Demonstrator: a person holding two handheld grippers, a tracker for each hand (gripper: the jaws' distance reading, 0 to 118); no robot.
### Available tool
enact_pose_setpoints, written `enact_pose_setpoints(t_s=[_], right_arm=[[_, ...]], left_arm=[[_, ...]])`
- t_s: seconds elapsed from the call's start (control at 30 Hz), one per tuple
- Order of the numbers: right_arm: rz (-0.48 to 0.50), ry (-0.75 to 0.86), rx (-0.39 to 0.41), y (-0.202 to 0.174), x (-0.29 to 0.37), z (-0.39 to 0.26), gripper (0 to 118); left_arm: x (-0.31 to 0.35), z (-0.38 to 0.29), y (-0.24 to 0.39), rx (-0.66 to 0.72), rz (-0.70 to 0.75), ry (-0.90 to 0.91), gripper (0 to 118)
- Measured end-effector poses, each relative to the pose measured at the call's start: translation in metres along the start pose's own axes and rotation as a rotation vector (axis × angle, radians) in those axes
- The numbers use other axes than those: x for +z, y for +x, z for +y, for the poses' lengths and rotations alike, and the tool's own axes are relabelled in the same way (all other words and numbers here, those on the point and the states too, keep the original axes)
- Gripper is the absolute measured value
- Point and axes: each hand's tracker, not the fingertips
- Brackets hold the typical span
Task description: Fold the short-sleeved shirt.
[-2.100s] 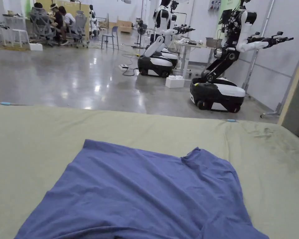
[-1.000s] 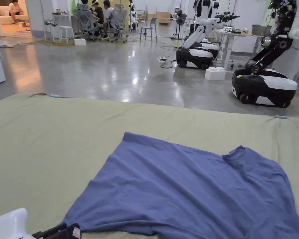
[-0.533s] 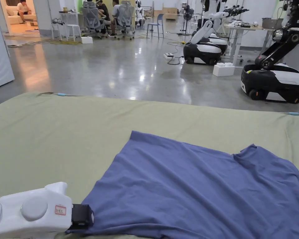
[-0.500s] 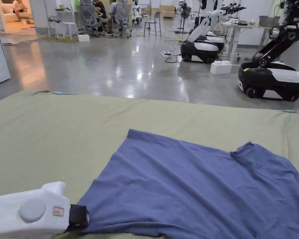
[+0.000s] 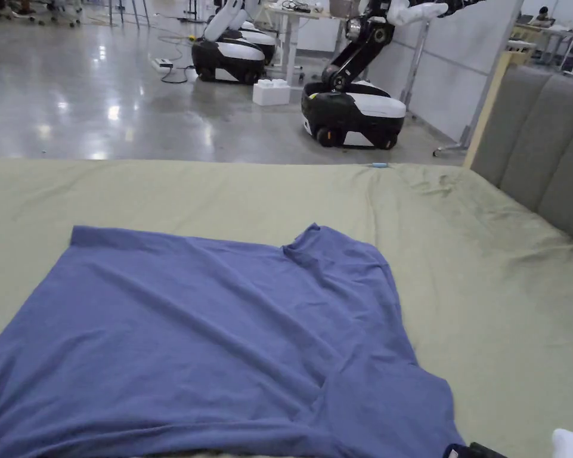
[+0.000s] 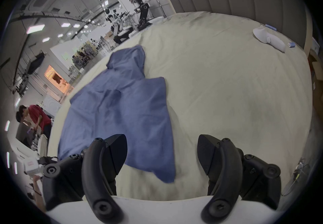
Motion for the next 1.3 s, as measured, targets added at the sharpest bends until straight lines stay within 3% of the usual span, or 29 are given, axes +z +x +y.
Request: enact_pose_setpoints(t_s=[0.07, 0.2, 0.27, 0.3, 0.33, 0.4, 0.43, 0.47, 0.5, 0.53, 0.77, 0.93, 1.1, 1.3], right_arm=[[-0.031, 0.014, 0.030, -0.002, -0.003, -0.005, 92], [-0.016, 0.001, 0.047, 0.002, -0.011, -0.010, 107], [-0.016, -0.061, 0.050, 0.002, -0.021, -0.010, 107], [-0.056, -0.061, 0.099, -0.002, -0.023, -0.010, 107], [-0.066, -0.072, 0.137, -0.006, -0.023, -0.009, 99], [-0.114, -0.034, 0.226, -0.014, -0.016, -0.007, 28], [-0.091, 0.011, 0.234, -0.013, -0.011, -0.007, 6], [0.074, -0.006, 0.153, -0.009, -0.009, -0.005, 6], [0.141, -0.044, 0.054, -0.008, -0.005, -0.002, 6], [0.101, -0.082, 0.039, -0.010, -0.005, 0.001, 6], [0.102, 0.016, 0.118, -0.024, 0.001, 0.052, 6], [0.115, 0.077, 0.137, -0.052, -0.021, 0.120, 6], [0.036, 0.143, 0.208, -0.079, -0.062, 0.172, 6], [-0.017, 0.137, 0.191, -0.088, -0.120, 0.204, 6]], left_arm=[[0.002, -0.005, 0.005, 0.001, -0.006, -0.003, 6], [0.000, -0.008, 0.008, 0.003, 0.001, -0.014, 6], [-0.001, -0.010, 0.011, -0.009, 0.014, -0.022, 6], [-0.001, -0.011, 0.012, -0.012, 0.017, -0.024, 6], [-0.002, -0.010, 0.011, -0.013, 0.019, -0.023, 6], [0.001, -0.011, 0.014, -0.009, 0.019, -0.019, 6], [0.002, -0.011, 0.013, -0.004, 0.016, -0.016, 6], [0.004, -0.010, 0.013, 0.001, 0.006, -0.013, 6], [0.008, -0.010, 0.015, 0.002, -0.011, -0.007, 6], [0.013, -0.011, 0.019, -0.006, -0.025, 0.008, 6], [0.029, 0.040, 0.051, -0.044, -0.169, 0.093, 6], [0.005, 0.114, 0.083, -0.101, -0.085, 0.194, 6], [-0.031, 0.172, 0.099, -0.087, -0.036, 0.258, 6], [-0.087, 0.199, 0.104, -0.091, 0.016, 0.263, 6]])
